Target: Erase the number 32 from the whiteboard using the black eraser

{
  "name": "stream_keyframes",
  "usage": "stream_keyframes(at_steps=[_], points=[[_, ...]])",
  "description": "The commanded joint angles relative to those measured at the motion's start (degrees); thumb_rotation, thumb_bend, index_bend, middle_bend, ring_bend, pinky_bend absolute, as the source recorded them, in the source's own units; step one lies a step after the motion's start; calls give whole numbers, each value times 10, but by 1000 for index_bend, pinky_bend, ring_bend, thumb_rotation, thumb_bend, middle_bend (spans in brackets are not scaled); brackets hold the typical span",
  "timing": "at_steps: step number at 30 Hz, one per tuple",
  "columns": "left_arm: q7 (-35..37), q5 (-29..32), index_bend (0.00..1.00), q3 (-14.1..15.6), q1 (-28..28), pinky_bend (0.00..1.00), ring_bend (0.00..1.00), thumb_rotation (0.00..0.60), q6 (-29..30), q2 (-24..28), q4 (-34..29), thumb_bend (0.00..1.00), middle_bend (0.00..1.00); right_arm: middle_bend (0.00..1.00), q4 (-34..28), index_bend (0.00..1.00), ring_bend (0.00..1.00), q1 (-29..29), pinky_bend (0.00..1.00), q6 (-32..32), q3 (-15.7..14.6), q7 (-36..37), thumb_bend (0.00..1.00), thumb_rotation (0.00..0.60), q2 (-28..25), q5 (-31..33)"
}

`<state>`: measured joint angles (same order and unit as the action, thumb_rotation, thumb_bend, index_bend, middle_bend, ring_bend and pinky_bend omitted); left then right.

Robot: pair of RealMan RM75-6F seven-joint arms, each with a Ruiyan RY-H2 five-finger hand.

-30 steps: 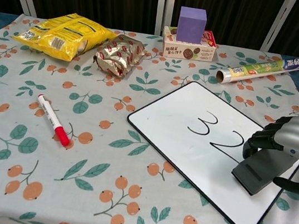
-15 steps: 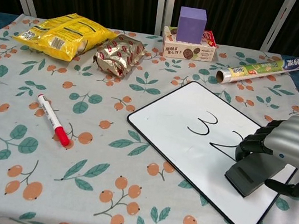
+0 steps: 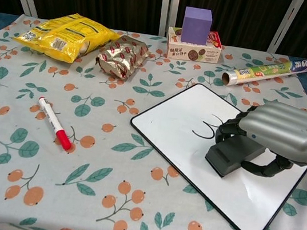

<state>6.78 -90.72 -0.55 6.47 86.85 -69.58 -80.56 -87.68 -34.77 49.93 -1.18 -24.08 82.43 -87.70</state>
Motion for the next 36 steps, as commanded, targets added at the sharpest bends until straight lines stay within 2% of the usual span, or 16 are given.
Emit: stream_keyframes(at_steps=[1,10,24,36], points=[[2,2,27,0,0,149,74,600,0,1,2,0,51,669,13,844,560,-12,592,-14,9,-10,370,600,14,11],[10,4,26,0,-1,149,74,600,-1,1,9,0,51,668,51,846,560,-46,594,-42,39,-12,371,600,58,45],[18,6,26,0,-3,149,74,600,0,2,17,0,51,668,133,847,560,-84,594,-37,69,20,371,600,128,57],[21,9,26,0,-3,150,74,600,-5,4,20,0,51,668,166,848,560,-107,594,-41,89,40,372,600,132,82]])
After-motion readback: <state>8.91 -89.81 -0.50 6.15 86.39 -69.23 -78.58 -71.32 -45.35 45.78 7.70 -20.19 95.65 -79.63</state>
